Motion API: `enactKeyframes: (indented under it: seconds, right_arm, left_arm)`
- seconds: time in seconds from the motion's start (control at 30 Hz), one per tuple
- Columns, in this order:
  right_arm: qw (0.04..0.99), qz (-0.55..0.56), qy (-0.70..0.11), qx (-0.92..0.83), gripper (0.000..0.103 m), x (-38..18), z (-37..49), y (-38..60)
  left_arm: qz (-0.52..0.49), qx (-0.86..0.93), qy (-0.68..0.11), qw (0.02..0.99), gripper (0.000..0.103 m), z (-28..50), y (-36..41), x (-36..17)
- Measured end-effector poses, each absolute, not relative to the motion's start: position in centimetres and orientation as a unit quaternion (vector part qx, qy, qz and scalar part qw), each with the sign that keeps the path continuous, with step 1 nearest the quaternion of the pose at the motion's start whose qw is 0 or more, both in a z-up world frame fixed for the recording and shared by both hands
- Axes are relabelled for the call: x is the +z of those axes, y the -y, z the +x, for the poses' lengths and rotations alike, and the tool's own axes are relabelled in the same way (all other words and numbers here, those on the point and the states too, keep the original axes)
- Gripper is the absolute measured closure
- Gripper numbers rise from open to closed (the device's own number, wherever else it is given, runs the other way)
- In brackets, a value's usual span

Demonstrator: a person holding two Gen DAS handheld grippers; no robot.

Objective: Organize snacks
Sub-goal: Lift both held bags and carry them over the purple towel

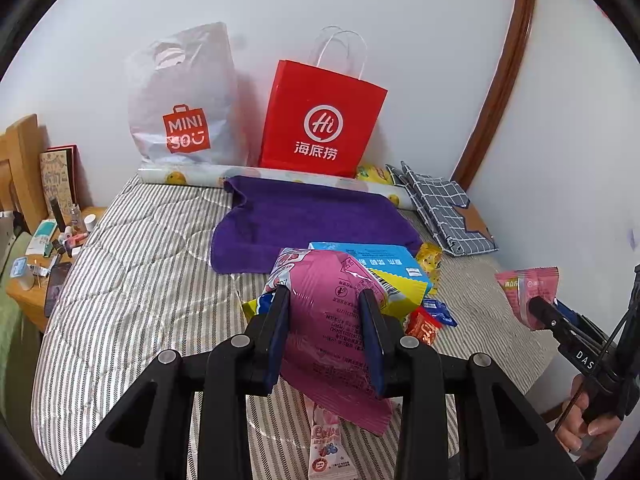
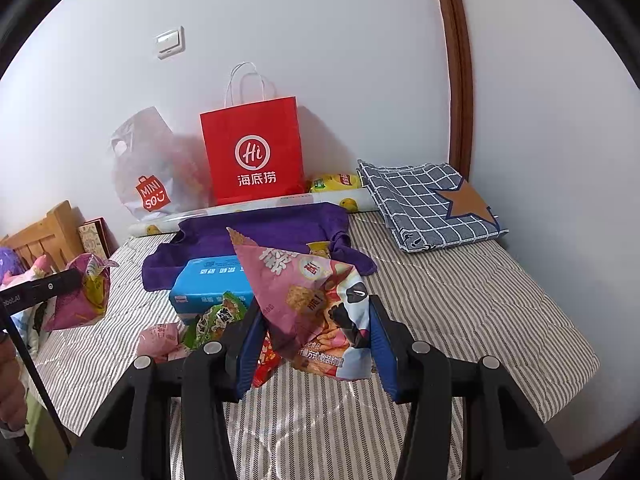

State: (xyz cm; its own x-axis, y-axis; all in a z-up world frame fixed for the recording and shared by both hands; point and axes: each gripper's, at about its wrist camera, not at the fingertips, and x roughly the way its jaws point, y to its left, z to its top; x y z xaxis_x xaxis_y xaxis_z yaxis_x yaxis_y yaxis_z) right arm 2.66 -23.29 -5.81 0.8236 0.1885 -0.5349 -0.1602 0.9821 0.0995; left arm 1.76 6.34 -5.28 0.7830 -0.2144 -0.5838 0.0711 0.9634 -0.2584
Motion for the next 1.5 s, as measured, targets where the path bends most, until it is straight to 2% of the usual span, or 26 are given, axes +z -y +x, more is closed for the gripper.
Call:
enactKeyframes:
  seconds: [0.77, 1.5]
  right_arm:
    - [0.955, 0.007, -0.281, 0.095, 0.057, -5.2, 3.9, 21.5]
    - [0.947, -0.015, -0.303, 0.105, 0.057, -5.2, 14.1, 18.0]
  left_arm:
    - [-0.121, -0.092, -0.320, 0.935, 0.069, 2.9, -6.3, -5.7]
    - [-0.105, -0.102, -0.350, 0.925, 0.069, 12.4, -6.3, -5.5]
